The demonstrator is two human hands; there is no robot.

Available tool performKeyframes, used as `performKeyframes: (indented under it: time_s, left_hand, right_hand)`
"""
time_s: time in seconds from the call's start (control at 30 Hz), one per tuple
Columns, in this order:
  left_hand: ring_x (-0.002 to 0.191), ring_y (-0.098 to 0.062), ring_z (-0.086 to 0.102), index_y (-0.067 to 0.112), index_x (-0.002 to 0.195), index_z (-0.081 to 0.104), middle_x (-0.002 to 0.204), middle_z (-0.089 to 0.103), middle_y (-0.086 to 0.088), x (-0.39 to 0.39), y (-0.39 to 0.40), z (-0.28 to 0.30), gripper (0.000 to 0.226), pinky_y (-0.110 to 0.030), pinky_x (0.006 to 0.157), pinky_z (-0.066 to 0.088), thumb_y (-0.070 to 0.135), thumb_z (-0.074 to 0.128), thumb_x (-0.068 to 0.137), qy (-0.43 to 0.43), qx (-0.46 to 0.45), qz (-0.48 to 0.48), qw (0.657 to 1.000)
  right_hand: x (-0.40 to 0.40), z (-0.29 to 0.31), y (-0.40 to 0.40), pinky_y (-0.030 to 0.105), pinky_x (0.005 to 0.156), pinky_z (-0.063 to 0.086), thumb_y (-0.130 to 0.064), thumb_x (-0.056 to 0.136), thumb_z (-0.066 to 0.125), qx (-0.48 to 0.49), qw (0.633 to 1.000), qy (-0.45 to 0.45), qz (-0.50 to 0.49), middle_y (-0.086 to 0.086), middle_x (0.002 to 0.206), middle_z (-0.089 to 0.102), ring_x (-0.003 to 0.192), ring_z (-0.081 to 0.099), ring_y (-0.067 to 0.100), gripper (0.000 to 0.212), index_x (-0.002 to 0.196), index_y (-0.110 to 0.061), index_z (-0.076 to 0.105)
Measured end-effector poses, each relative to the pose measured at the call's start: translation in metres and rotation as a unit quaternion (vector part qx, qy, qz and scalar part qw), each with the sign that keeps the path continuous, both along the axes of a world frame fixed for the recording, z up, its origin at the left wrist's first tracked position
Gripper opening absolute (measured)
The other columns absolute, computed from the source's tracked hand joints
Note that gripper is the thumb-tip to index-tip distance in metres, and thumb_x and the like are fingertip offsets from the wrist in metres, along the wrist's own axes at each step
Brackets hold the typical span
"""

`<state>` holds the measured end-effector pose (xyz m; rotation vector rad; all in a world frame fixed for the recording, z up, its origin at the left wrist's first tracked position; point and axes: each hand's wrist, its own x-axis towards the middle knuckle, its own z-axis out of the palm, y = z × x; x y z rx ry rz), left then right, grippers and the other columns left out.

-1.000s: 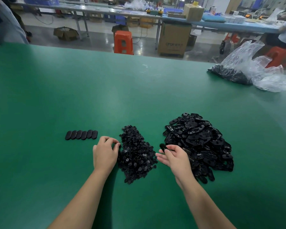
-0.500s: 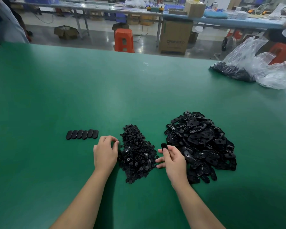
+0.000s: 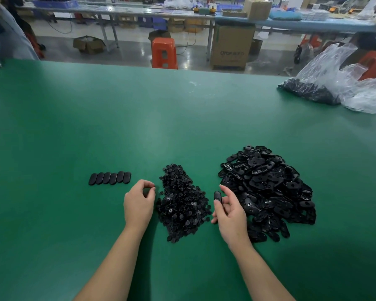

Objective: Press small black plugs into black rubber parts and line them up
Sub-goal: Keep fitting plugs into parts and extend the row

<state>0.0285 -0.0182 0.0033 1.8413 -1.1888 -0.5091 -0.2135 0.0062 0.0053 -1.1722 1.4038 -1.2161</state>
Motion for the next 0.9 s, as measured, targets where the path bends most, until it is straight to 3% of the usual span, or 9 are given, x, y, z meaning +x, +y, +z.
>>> performKeyframes:
  time_s: [0.1, 0.2, 0.37, 0.43, 0.57, 0.73, 0.83, 0.9]
  left_hand:
    - [0.079, -0.01, 0.065, 0.022, 0.11, 0.068, 0.094, 0.07, 0.013, 0.0002, -0.0004, -0.0001, 0.019, -0.038, 0.081, 0.056, 0.012, 0.067, 0.093, 0.003, 0.0, -0.001, 1.0]
    - [0.061, -0.008, 0.056, 0.024, 0.125, 0.064, 0.096, 0.069, 0.017, -0.0005, -0.0004, 0.0002, 0.034, -0.026, 0.065, 0.049, 0.013, 0.066, 0.093, -0.01, -0.001, 0.004, 1.0]
    - [0.054, -0.01, 0.049, 0.022, 0.127, 0.066, 0.096, 0.069, 0.014, -0.0005, 0.0005, 0.0017, 0.035, -0.024, 0.058, 0.045, 0.013, 0.066, 0.094, -0.015, 0.0, 0.003, 1.0]
    - [0.058, -0.01, 0.054, 0.021, 0.125, 0.068, 0.1, 0.071, 0.011, -0.0002, 0.0012, 0.0031, 0.032, -0.025, 0.061, 0.047, 0.014, 0.067, 0.094, -0.017, 0.003, 0.001, 1.0]
    - [0.088, -0.01, 0.066, 0.017, 0.114, 0.073, 0.105, 0.074, 0.005, -0.0001, 0.0022, 0.0054, 0.021, -0.032, 0.084, 0.056, 0.016, 0.069, 0.093, -0.009, -0.002, 0.0, 1.0]
    - [0.085, -0.007, 0.065, 0.02, 0.105, 0.075, 0.095, 0.073, 0.008, -0.0009, 0.0026, 0.0064, 0.014, -0.033, 0.082, 0.057, 0.017, 0.07, 0.093, 0.007, -0.002, 0.001, 1.0]
    - [0.084, -0.004, 0.062, 0.02, 0.106, 0.075, 0.095, 0.071, 0.01, -0.0003, 0.0029, 0.0063, 0.014, -0.032, 0.081, 0.055, 0.017, 0.069, 0.094, 0.007, -0.01, 0.004, 1.0]
    - [0.084, -0.003, 0.061, 0.02, 0.106, 0.075, 0.096, 0.07, 0.01, -0.0005, 0.0032, 0.0076, 0.014, -0.031, 0.08, 0.054, 0.017, 0.068, 0.094, 0.012, -0.015, 0.006, 1.0]
  right_hand:
    - [0.0006, -0.0001, 0.0007, 0.029, 0.059, 0.058, -0.009, 0.101, 0.058, -0.002, 1.0, -0.001, -0.002, 0.003, 0.09, 0.063, 0.061, 0.061, 0.009, 0.034, 0.118, -0.038, 0.064]
    - [-0.0005, 0.0003, 0.0006, 0.029, 0.056, 0.057, -0.009, 0.1, 0.059, -0.002, 1.0, -0.011, -0.012, 0.006, 0.084, 0.066, 0.064, 0.069, 0.018, 0.019, 0.107, -0.026, 0.059]
    - [0.0008, -0.0002, -0.0004, 0.043, 0.067, 0.062, -0.01, 0.101, 0.059, 0.007, 1.0, -0.021, -0.009, 0.005, 0.082, 0.072, 0.072, 0.075, 0.026, 0.011, 0.103, -0.016, 0.049]
    - [0.0016, 0.0004, -0.0003, 0.042, 0.07, 0.062, -0.011, 0.102, 0.057, 0.006, 1.0, -0.024, -0.008, 0.0, 0.085, 0.075, 0.073, 0.076, 0.026, 0.012, 0.106, -0.02, 0.05]
    - [0.0036, 0.0039, 0.0011, 0.029, 0.067, 0.062, -0.013, 0.105, 0.052, 0.015, 1.0, -0.019, -0.018, -0.004, 0.094, 0.076, 0.078, 0.076, 0.019, 0.019, 0.112, -0.03, 0.058]
    - [0.0041, 0.0061, 0.0019, 0.027, 0.055, 0.058, -0.016, 0.107, 0.047, 0.03, 0.999, 0.016, -0.03, 0.0, 0.084, 0.076, 0.069, 0.074, 0.017, 0.014, 0.105, -0.023, 0.059]
    - [0.0043, 0.0083, 0.0014, 0.027, 0.05, 0.055, -0.016, 0.107, 0.047, 0.025, 0.999, 0.029, -0.027, -0.014, 0.094, 0.075, 0.064, 0.072, 0.02, 0.012, 0.104, -0.023, 0.056]
    - [0.0044, 0.0091, 0.0016, 0.028, 0.049, 0.054, -0.014, 0.107, 0.046, 0.02, 0.999, 0.025, -0.023, -0.014, 0.099, 0.075, 0.063, 0.071, 0.02, 0.013, 0.104, -0.022, 0.055]
